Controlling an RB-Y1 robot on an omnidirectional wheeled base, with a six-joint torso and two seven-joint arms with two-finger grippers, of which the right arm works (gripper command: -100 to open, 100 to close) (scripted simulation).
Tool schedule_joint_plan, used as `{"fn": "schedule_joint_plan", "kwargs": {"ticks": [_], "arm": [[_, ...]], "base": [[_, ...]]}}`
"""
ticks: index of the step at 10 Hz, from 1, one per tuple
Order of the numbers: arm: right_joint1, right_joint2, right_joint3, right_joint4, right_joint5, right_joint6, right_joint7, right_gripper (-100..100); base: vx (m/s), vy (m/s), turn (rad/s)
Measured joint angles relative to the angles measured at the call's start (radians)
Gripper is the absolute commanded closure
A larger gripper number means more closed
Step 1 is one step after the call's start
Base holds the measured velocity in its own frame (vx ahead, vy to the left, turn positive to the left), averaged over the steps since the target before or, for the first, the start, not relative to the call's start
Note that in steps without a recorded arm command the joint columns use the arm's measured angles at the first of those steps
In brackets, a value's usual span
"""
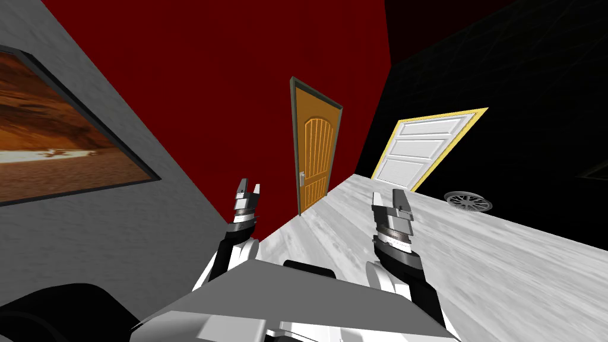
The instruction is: Pull the door open
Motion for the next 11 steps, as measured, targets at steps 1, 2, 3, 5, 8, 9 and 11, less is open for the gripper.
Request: {"fn": "schedule_joint_plan", "kwargs": {"ticks": [1,2,3,5,8,9,11], "arm": [[-0.011,-0.009,0.004,0.019,0.010,0.000,0.008,-100],[-0.026,-0.021,0.008,0.041,0.024,0.004,0.022,-100],[-0.038,-0.029,0.016,0.063,0.037,0.006,0.037,-100],[-0.066,-0.052,0.026,0.117,0.064,0.003,0.064,-100],[-0.106,-0.089,0.042,0.184,0.107,0.013,0.107,-100],[-0.116,-0.097,0.051,0.212,0.123,0.010,0.124,-100],[-0.144,-0.123,0.061,0.261,0.152,0.015,0.152,-100]], "base": [[0.147,0.015,0.062],[0.143,0.023,0.051],[0.105,0.013,0.048],[0.133,0.023,0.072],[0.103,0.020,0.055],[0.093,0.002,0.073],[0.106,0.016,0.069]]}}
